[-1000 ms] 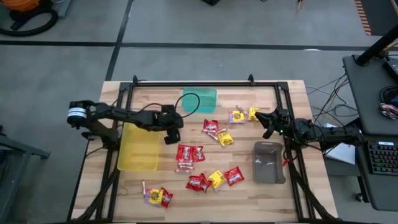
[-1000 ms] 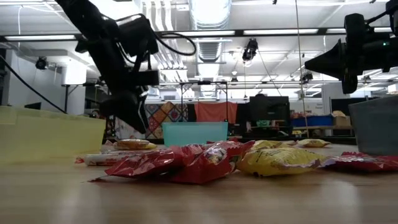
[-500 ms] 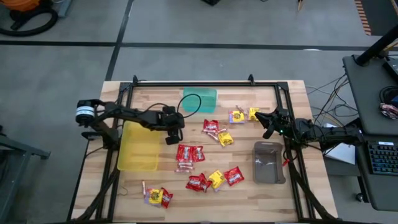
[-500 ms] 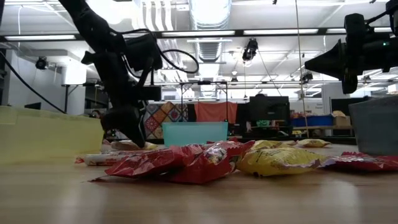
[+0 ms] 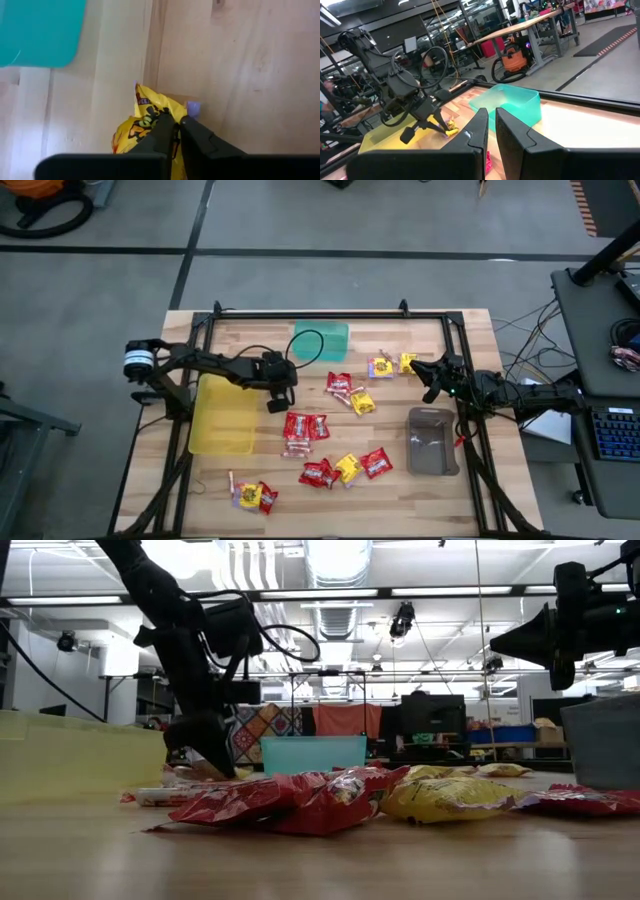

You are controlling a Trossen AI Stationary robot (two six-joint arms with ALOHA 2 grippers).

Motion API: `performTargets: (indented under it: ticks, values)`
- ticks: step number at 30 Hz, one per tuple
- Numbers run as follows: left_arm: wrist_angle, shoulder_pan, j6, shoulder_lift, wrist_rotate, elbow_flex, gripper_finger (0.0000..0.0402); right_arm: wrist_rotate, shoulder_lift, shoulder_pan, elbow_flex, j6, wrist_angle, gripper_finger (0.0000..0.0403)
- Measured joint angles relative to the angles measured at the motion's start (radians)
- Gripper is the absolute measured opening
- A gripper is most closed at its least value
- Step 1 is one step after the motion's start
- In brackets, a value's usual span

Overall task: Sort candy
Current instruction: Put the yellow candy into the yellow bin

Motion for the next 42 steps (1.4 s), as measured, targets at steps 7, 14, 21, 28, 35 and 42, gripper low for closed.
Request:
performTargets:
  ticks: [7,14,21,28,35,42]
  values:
    - [-0.002,0.0,-0.001,-0.047,0.048,0.028,0.0001,-0.001,0.0,0.0,0.0,0.0,0.0,0.0028]
    - [0.001,-0.004,-0.009,-0.145,0.129,0.05,0.0,-0.001,0.0,0.0,0.0,-0.008,0.0,0.0028]
    - [0.022,-0.051,-0.094,-0.282,0.255,0.051,0.0,0.0,0.0,0.0,-0.002,-0.014,0.008,0.0028]
    - [-0.077,-0.135,-0.274,-0.499,0.257,0.051,0.0,-0.011,0.0,0.0,-0.004,0.056,0.029,0.0028]
    - [-0.353,-0.21,-0.557,-0.695,0.257,0.112,0.0,-0.096,0.002,0.0,0.017,0.117,0.033,0.0028]
    - [-0.83,-0.265,-0.808,-0.732,0.194,0.144,0.0,-0.105,0.044,0.0,0.039,0.141,0.035,0.0028]
